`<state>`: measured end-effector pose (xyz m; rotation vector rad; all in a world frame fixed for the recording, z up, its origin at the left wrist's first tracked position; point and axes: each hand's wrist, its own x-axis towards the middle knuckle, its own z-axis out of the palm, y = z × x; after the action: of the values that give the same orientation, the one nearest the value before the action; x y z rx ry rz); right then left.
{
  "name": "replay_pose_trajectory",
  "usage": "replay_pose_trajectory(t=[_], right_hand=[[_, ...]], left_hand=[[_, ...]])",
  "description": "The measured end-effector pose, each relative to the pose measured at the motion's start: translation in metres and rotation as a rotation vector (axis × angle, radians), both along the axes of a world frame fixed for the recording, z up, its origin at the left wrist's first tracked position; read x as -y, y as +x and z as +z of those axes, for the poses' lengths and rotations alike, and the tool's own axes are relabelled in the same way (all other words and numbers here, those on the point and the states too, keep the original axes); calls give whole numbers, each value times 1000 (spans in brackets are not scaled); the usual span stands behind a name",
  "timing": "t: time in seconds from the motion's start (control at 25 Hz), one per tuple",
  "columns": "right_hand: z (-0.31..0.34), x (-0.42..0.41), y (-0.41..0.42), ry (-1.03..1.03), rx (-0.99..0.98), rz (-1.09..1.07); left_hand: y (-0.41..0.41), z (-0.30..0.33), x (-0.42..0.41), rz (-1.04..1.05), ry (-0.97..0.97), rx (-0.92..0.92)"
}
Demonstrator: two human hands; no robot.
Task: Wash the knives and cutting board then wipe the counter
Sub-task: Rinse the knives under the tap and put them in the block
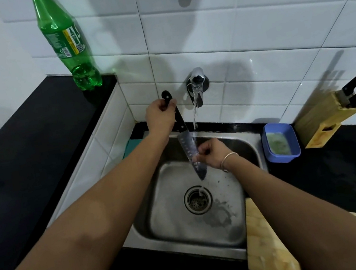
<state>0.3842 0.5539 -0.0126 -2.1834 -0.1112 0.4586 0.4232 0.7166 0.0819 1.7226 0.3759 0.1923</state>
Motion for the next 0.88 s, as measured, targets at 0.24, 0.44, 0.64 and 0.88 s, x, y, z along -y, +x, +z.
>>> replay_pose_trajectory(t=[0.24,0.44,0.64,0.88], right_hand=[[-3,7,-16,-350,-36,148],[20,7,-8,-349,213,60],[30,-7,-2,-406,231,28],[23,1,-1,-119,390,-45]], left_hand=[[-44,-21,25,-372,-70,-102],[-55,-21,25,-469,-176,-50],[-52,-16,40,-21,190,136],[-26,-2,21,37,-202,64]])
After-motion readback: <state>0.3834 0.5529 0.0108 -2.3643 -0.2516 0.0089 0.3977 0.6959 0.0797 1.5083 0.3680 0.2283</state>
